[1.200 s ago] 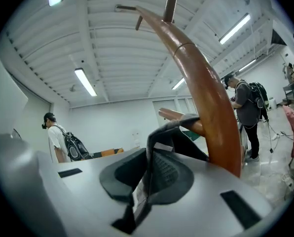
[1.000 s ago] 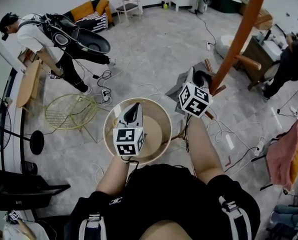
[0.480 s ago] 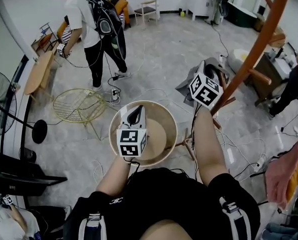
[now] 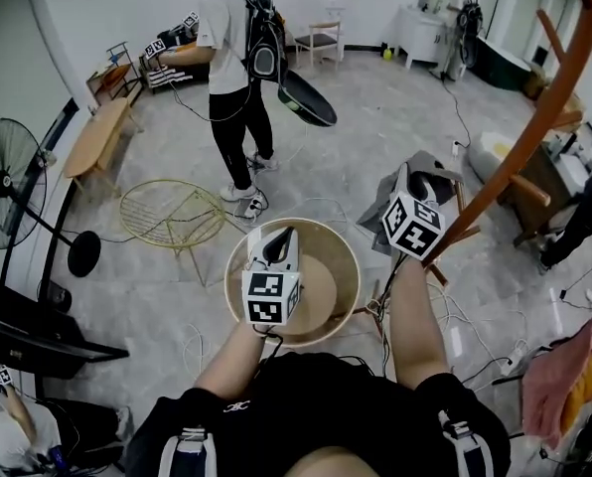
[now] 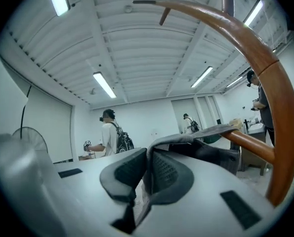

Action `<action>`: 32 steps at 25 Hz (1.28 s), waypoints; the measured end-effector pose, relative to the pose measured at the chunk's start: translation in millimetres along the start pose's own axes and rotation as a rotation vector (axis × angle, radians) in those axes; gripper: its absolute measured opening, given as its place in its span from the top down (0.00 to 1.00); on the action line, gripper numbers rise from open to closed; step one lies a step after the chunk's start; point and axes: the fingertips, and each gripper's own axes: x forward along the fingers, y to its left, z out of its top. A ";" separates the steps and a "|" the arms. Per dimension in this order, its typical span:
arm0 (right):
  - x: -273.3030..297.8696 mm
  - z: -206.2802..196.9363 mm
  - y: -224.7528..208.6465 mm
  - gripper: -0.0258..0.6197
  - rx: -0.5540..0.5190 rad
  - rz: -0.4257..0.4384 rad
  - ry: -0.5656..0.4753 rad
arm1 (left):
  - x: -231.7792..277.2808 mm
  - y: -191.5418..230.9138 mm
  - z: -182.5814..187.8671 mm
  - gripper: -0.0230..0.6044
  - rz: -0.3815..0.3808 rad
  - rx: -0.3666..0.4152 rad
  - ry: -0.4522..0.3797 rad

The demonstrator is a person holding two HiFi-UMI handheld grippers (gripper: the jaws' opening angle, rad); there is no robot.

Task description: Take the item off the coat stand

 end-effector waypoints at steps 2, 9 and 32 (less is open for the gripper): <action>-10.2 -7.6 6.1 0.90 -0.038 0.026 0.021 | -2.6 1.3 0.4 0.94 -0.001 -0.002 -0.001; -25.9 -16.4 4.7 0.90 -0.156 0.070 0.047 | 0.1 -5.8 -9.0 0.94 -0.016 -0.011 0.015; -13.0 3.6 15.4 0.91 -0.196 0.202 0.058 | -3.0 -7.0 -6.3 0.94 0.016 -0.016 0.003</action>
